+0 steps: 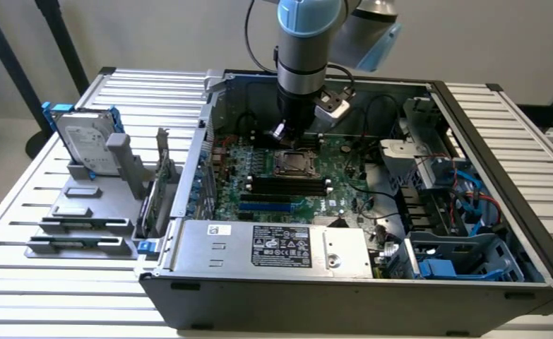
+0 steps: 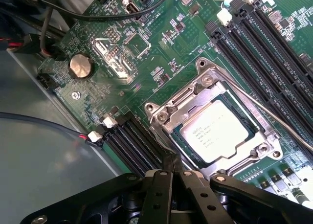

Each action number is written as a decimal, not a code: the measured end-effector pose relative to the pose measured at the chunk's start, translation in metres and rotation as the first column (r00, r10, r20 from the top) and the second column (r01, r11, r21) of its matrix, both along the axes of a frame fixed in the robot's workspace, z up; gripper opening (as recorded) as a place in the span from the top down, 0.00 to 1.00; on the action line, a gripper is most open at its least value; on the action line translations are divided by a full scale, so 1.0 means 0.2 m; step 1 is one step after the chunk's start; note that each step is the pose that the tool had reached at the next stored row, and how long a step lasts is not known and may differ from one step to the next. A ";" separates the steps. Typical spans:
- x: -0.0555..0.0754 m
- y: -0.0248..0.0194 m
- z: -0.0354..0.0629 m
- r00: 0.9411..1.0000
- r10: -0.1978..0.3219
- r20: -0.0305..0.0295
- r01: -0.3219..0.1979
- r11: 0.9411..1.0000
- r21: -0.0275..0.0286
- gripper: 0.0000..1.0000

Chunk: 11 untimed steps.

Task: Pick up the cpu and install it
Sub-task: 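Install the first cpu locking lever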

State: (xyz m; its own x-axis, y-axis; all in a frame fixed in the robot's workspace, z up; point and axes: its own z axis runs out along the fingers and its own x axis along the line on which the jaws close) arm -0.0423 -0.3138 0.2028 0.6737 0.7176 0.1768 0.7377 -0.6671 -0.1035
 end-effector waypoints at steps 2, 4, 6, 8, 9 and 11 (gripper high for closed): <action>0.00 0.000 0.000 1.000 0.000 0.000 0.000 1.000 0.000 0.89; 0.00 0.000 -0.001 1.000 0.000 0.000 0.000 1.000 -0.001 0.89; 0.00 0.000 -0.001 1.000 0.000 0.000 0.000 1.000 -0.001 0.89; 0.01 0.000 -0.001 1.000 0.000 0.000 0.000 1.000 -0.001 0.89; 0.01 0.000 -0.002 1.000 0.000 0.000 0.000 1.000 -0.001 0.89; 0.01 0.000 -0.003 1.000 0.000 0.000 0.000 1.000 -0.001 0.89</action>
